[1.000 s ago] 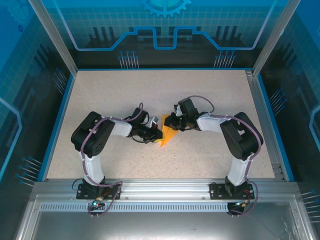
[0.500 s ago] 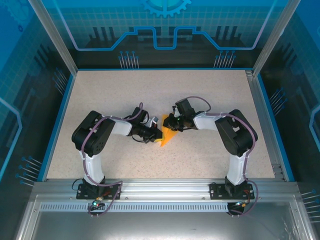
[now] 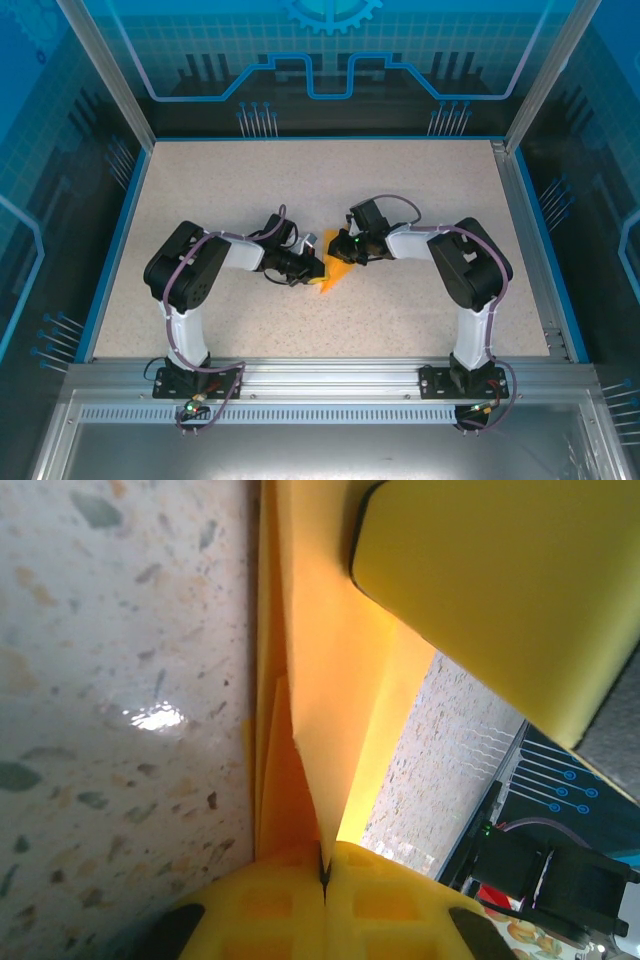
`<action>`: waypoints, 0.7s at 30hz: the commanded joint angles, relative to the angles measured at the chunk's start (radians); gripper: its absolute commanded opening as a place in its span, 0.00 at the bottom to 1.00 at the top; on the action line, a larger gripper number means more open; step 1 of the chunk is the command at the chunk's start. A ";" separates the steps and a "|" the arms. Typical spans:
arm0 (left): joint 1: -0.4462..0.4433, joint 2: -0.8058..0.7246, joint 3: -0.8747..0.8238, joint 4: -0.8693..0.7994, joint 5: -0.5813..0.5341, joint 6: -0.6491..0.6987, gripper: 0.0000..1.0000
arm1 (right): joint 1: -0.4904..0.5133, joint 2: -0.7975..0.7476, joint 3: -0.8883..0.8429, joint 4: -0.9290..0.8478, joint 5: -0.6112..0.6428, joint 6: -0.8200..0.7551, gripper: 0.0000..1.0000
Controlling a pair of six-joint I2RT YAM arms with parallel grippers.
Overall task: Fold a paper plane with a square sheet of paper (pick it up from the middle)
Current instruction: Fourth fold the wing at the center of the table.
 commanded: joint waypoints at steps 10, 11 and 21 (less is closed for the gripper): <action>-0.007 -0.012 -0.031 -0.042 0.004 0.009 0.12 | -0.008 0.036 -0.024 -0.051 0.040 -0.018 0.12; -0.007 -0.022 -0.035 -0.040 0.010 0.007 0.12 | -0.008 0.038 -0.026 -0.053 0.038 -0.022 0.12; -0.008 -0.013 -0.016 -0.093 0.033 0.036 0.06 | -0.007 0.052 -0.032 -0.056 0.033 -0.032 0.12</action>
